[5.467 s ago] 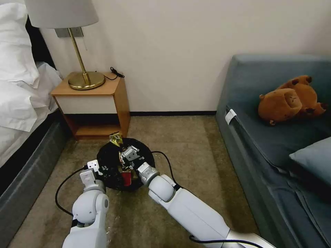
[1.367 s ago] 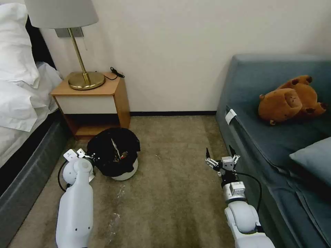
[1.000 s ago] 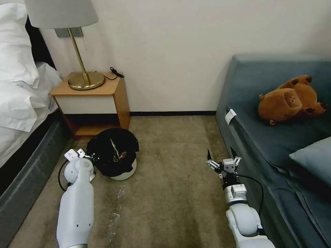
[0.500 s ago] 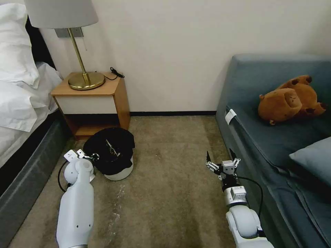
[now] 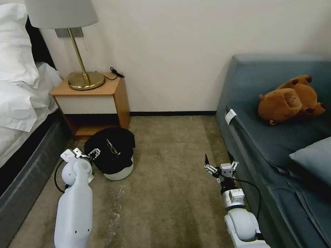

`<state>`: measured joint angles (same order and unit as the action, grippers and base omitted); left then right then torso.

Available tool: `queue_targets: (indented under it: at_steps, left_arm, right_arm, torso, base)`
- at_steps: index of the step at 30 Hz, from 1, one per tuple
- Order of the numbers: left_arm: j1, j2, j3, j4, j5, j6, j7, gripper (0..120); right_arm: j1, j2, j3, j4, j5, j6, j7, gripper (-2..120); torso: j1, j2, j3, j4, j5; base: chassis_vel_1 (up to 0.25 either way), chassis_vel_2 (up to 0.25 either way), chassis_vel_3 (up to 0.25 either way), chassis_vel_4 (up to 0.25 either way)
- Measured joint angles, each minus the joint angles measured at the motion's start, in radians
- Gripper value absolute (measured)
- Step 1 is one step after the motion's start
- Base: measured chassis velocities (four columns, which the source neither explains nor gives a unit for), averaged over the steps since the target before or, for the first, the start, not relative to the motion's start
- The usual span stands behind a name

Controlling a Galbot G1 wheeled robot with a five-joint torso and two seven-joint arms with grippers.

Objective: Pick up the trash bin, then pick up the garbage on the floor and place it into the trash bin.

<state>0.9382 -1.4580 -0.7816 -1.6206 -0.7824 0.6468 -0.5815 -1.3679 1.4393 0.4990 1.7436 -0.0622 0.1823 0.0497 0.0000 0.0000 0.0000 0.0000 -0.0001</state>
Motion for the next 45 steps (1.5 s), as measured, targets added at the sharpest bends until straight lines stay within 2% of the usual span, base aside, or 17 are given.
queue_targets:
  at_steps: [5, 7, 8, 10, 11, 13, 14, 16, 17, 18, 19, 20, 22, 23, 25, 33, 45]
  left_arm:
    - [0.037, -0.003, 0.006, -0.101, 0.035, 0.017, 0.046, 100]
    - [0.068, -0.002, 0.01, -0.168, 0.16, 0.021, 0.148, 100]
    - [0.068, -0.002, 0.01, -0.168, 0.16, 0.021, 0.148, 100]
    - [0.098, 0.007, 0.014, -0.202, 0.313, 0.006, 0.286, 100]
    - [0.098, 0.007, 0.014, -0.202, 0.313, 0.006, 0.286, 100]
    - [0.127, 0.016, 0.022, -0.214, 0.415, -0.029, 0.439, 100]
    - [0.127, 0.016, 0.022, -0.214, 0.415, -0.029, 0.439, 100]
    - [0.153, 0.023, 0.028, -0.219, 0.522, -0.105, 0.564, 100]
    - [0.153, 0.023, 0.028, -0.219, 0.522, -0.105, 0.564, 100]
    - [0.158, 0.026, 0.032, -0.218, 0.549, -0.153, 0.598, 100]
    - [0.164, 0.038, 0.044, -0.203, 0.585, -0.262, 0.649, 100]
    - [0.164, 0.038, 0.044, -0.203, 0.585, -0.262, 0.649, 100]
    - [0.167, 0.048, 0.066, -0.169, 0.62, -0.39, 0.694, 100]
    - [0.167, 0.048, 0.066, -0.169, 0.62, -0.39, 0.694, 100]
    - [0.17, 0.044, 0.092, -0.144, 0.61, -0.477, 0.703, 100]
    - [0.186, 0.013, 0.131, -0.074, 0.57, -0.615, 0.674, 100]
    - [0.221, 0.015, 0.156, 0.001, 0.567, -0.668, 0.719, 100]
  right_arm:
    - [0.004, 0.004, -0.002, 0.001, 0.008, -0.007, 0.011, 100]
    - [0.01, 0.011, -0.001, -0.005, 0.014, -0.002, 0.021, 100]
    - [0.01, 0.011, -0.001, -0.005, 0.014, -0.002, 0.021, 100]
    - [0.017, 0.014, -0.001, -0.007, 0.026, 0.01, 0.023, 100]
    - [0.017, 0.014, -0.001, -0.007, 0.026, 0.01, 0.023, 100]
    - [0.026, 0.014, -0.002, -0.006, 0.03, 0.014, 0.025, 100]
    - [0.026, 0.014, -0.002, -0.006, 0.03, 0.014, 0.025, 100]
    - [0.034, 0.011, -0.002, -0.004, 0.031, 0.014, 0.03, 100]
    - [0.034, 0.011, -0.002, -0.004, 0.031, 0.014, 0.03, 100]
    - [0.037, 0.01, -0.003, -0.003, 0.031, 0.014, 0.03, 100]
    - [0.04, 0.01, -0.004, -0.002, 0.031, 0.013, 0.03, 100]
    - [0.04, 0.01, -0.004, -0.002, 0.031, 0.013, 0.03, 100]
    - [0.043, 0.011, -0.007, -0.005, 0.031, 0.013, 0.029, 100]
    - [0.043, 0.011, -0.007, -0.005, 0.031, 0.013, 0.029, 100]
    - [0.045, 0.014, -0.014, -0.013, 0.029, 0.013, 0.027, 100]
    - [0.057, 0.016, -0.005, -0.025, 0.071, 0.044, -0.024, 100]
    - [0.081, 0.03, 0.008, -0.111, 0.096, 0.105, -0.048, 100]
  torso:
    - [0.0, 0.0, 0.0, -0.0001, 0.0001]
    - [0.0, 0.0, 0.0, 0.0, 0.0002]
    - [0.0, 0.0, 0.0, 0.0, 0.0002]
    - [0.0, 0.0, 0.0, 0.0001, 0.0002]
    - [0.0, 0.0, 0.0, 0.0001, 0.0002]
    - [0.0, 0.0, 0.0, 0.0, 0.0]
    - [0.0, 0.0, 0.0, 0.0, 0.0]
    - [0.0, 0.0, 0.0, 0.0001, 0.0]
    - [0.0, 0.0, 0.0, 0.0001, 0.0]
    - [0.0, 0.0, 0.0, 0.0002, -0.0001]
    - [0.0, 0.0, 0.0, 0.0, 0.0003]
    - [0.0, 0.0, 0.0, 0.0, 0.0003]
    - [0.0, 0.0, 0.0, 0.0, -0.0002]
    - [0.0, 0.0, 0.0, 0.0, -0.0002]
    - [0.0, 0.0, 0.0, 0.0, 0.0003]
    - [0.0, 0.0, 0.0, 0.0, 0.0]
    - [0.0, 0.0, 0.0, 0.0, 0.0001]
  base:
    - [0.0, 0.0, 0.0, 0.0]
    - [0.0, 0.0, 0.0, 0.0]
    - [0.0, 0.0, 0.0, 0.0]
    - [0.0, 0.0, 0.0, 0.0]
    - [0.0, 0.0, 0.0, 0.0]
    - [0.0, 0.0, 0.0, 0.0]
    - [0.0, 0.0, 0.0, 0.0]
    - [0.0, 0.0, 0.0, 0.0]
    - [0.0, 0.0, 0.0, 0.0]
    - [0.0, 0.0, 0.0, 0.0]
    - [0.0, 0.0, 0.0, 0.0]
    - [0.0, 0.0, 0.0, 0.0]
    - [0.0, 0.0, 0.0, 0.0]
    - [0.0, 0.0, 0.0, 0.0]
    - [0.0, 0.0, 0.0, 0.0]
    - [0.0, 0.0, 0.0, 0.0]
    - [0.0, 0.0, 0.0, 0.0]
